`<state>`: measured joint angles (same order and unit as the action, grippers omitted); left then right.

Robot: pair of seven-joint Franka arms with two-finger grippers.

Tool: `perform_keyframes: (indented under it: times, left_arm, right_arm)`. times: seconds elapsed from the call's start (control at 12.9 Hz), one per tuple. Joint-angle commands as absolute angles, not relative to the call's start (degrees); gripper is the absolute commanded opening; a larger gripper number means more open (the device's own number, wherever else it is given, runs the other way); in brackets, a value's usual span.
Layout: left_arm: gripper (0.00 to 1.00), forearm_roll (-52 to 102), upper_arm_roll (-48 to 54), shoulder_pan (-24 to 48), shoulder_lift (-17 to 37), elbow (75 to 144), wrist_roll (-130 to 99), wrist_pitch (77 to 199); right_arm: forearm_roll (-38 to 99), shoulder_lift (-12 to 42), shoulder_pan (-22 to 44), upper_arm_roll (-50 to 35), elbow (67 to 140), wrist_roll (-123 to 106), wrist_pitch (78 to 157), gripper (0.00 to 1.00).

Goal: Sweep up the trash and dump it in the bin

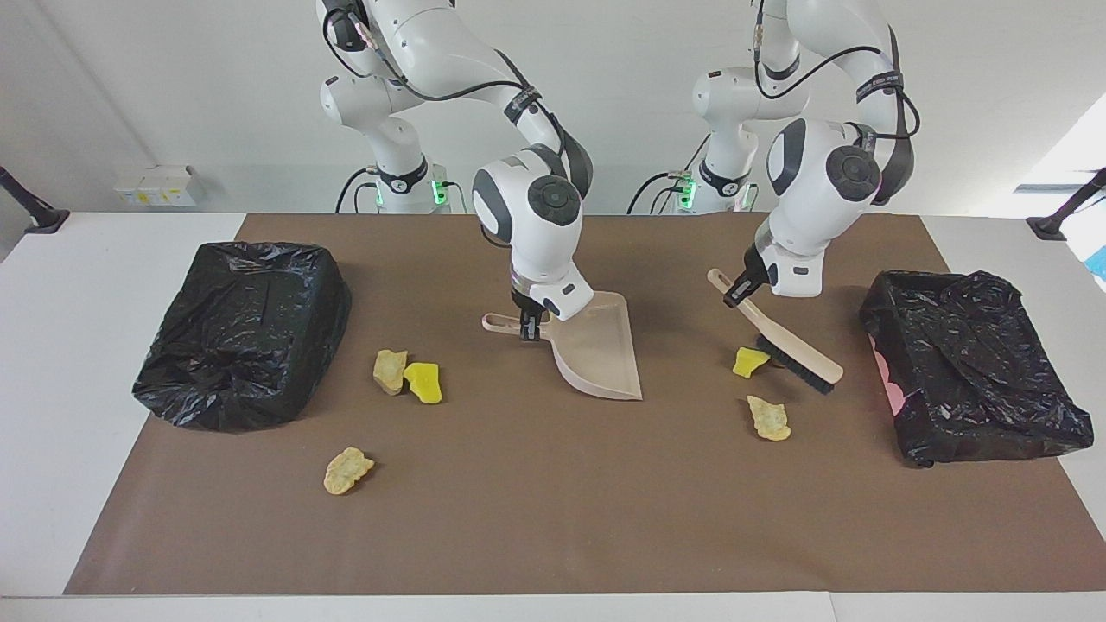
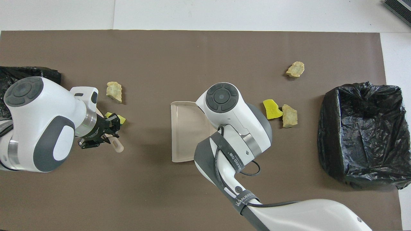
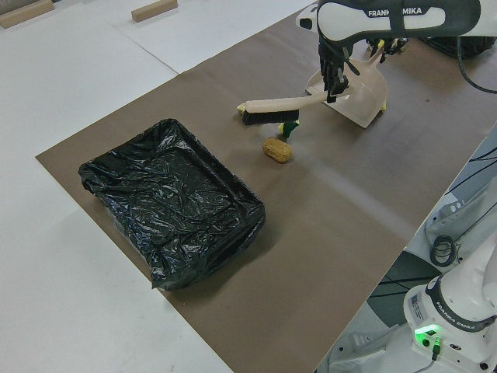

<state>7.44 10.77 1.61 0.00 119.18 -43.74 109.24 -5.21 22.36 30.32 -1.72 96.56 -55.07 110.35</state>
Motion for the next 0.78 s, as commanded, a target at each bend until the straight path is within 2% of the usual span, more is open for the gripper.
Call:
perform_keyframes:
  times: [0.0,0.39,0.7]
  left_arm:
    - [0.00,6.0,8.2,1.1,-4.3,123.8,-31.9,108.5]
    - [0.00,0.1,2.9,1.1,-5.4,124.0,-15.9,103.6]
    - [0.00,0.1,2.6,1.7,-6.1,131.8,-13.4,109.7]
  right_arm:
    - [-5.1,20.1,30.2,-2.2,99.7,-56.0,110.0,0.00]
    - [-5.2,20.1,30.5,-2.2,99.7,-55.1,110.3,0.00]
    - [-5.1,20.0,31.0,-2.2,99.7,-53.9,110.2,0.00]
